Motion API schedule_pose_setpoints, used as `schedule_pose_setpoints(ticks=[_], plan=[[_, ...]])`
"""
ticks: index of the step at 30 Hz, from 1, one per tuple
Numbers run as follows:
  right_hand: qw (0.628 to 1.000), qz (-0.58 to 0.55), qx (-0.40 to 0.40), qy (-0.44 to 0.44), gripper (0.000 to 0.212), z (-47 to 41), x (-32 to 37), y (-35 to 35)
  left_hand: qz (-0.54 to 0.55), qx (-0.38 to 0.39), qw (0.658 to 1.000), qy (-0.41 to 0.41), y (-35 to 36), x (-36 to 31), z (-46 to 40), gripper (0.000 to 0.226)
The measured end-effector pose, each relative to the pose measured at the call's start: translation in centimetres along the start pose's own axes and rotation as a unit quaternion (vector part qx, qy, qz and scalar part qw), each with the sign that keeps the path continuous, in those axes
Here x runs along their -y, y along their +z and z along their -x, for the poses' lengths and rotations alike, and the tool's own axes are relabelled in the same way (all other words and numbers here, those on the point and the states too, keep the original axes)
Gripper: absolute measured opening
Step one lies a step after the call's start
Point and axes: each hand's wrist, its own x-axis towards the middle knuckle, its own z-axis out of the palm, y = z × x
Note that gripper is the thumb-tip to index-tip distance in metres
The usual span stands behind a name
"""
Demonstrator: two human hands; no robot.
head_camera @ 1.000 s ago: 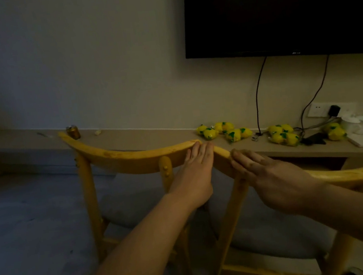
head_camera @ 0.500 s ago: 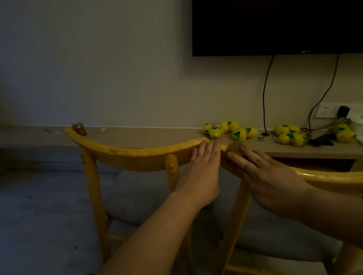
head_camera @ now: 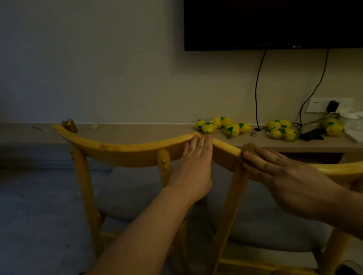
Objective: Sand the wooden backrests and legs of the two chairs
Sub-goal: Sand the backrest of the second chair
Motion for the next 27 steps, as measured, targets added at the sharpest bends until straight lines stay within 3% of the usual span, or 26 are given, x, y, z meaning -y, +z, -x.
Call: schedule_pose_setpoints(ticks=[9,16,21,27], plan=[[0.995,-0.088,-0.034,0.016,0.079,-0.8,-0.2,-1.4,-0.057,0.005,0.998,0.001,-1.0,-0.5,0.1,0.090],[0.997,-0.063,-0.024,0.044,0.077,2.5,-1.4,0.4,-0.098,-0.010,0.989,0.113,0.1,-2.4,0.7,0.099],[0.994,-0.074,-0.070,0.034,0.073,0.3,0.2,0.2,-0.072,-0.010,0.993,0.090,1.1,-3.5,0.2,0.091],[0.992,-0.079,-0.073,0.060,0.073,3.8,-1.7,1.8,-0.056,-0.018,0.994,0.089,1.6,-3.4,0.5,0.093]])
